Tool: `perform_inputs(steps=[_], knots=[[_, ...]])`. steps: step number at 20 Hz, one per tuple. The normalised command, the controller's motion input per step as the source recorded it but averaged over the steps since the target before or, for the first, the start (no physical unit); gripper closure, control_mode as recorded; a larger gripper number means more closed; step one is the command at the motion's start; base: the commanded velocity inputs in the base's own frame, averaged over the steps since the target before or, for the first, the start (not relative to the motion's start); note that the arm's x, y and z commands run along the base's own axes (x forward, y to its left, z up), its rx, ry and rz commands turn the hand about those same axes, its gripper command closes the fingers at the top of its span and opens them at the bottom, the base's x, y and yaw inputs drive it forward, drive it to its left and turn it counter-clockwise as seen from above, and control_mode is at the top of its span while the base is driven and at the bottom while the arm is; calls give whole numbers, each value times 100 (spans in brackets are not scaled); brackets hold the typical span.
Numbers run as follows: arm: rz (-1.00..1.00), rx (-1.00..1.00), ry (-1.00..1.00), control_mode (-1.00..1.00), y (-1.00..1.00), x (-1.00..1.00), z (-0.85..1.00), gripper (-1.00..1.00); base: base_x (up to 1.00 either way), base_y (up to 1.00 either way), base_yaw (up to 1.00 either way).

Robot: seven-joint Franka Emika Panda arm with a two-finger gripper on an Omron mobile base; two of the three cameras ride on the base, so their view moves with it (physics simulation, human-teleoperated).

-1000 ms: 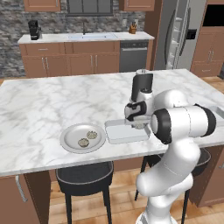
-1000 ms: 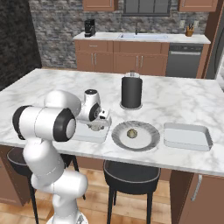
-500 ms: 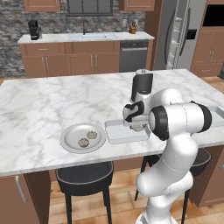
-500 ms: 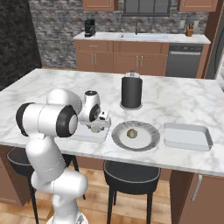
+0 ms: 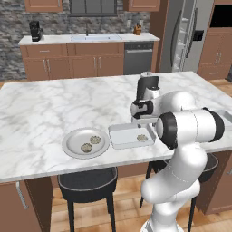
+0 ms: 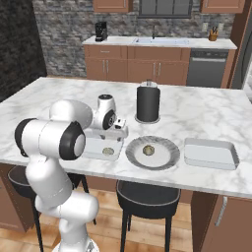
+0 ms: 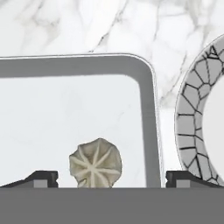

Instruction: Place two dumplings into each of the tupperware containers and then place the containers in the fridge.

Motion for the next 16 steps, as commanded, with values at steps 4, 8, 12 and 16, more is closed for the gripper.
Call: perform_inputs(steps=[4, 8, 12, 16], knots=[[-9, 0, 4, -100, -68, -1, 44, -100, 0, 0, 0], [-15, 0, 8, -100, -97, 0, 33, -100, 0, 0, 0], [-17, 1, 4, -100, -100, -5, -1, -100, 0, 0, 0], [-17, 0, 0, -100, -84, -16, -39, -100, 0, 0, 0]])
